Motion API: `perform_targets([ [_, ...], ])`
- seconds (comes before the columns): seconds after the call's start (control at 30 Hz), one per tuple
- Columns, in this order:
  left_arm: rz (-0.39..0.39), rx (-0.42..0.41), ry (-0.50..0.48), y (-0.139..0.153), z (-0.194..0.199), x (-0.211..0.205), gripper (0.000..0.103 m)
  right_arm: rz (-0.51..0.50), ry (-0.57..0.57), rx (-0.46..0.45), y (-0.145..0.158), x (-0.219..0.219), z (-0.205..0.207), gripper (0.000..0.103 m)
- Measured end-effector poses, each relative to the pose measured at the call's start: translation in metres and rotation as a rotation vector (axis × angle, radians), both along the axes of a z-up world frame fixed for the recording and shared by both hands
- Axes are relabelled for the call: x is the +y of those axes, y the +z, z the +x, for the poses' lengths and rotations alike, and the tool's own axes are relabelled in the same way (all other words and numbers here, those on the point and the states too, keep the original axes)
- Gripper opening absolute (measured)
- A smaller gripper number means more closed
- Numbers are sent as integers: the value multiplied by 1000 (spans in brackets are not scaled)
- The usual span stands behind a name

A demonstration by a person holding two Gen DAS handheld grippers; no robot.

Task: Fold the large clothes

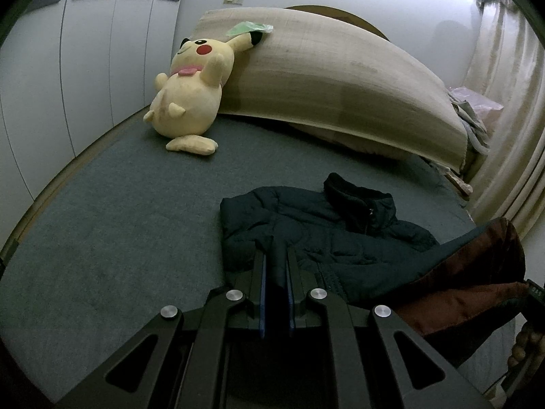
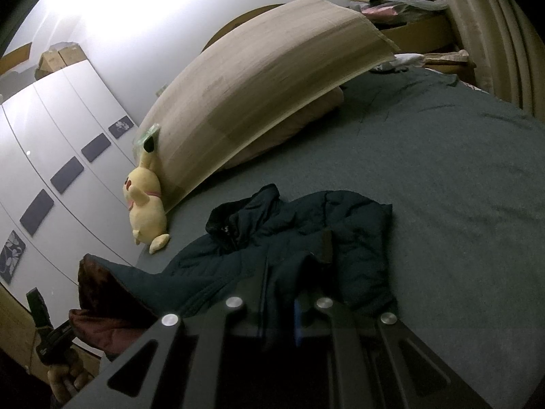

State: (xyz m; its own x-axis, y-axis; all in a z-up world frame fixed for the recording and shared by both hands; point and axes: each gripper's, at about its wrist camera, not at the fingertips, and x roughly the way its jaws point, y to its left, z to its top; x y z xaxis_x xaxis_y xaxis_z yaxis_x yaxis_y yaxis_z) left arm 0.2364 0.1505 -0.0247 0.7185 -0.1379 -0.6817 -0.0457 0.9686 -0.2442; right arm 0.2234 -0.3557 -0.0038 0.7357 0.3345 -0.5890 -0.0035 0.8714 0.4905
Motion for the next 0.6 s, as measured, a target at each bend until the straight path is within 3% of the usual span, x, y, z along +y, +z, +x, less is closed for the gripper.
perform_targets([
  [0.6, -5, 3, -1, -4, 3, 2, 10, -9, -2, 4, 0, 1, 4, 12],
])
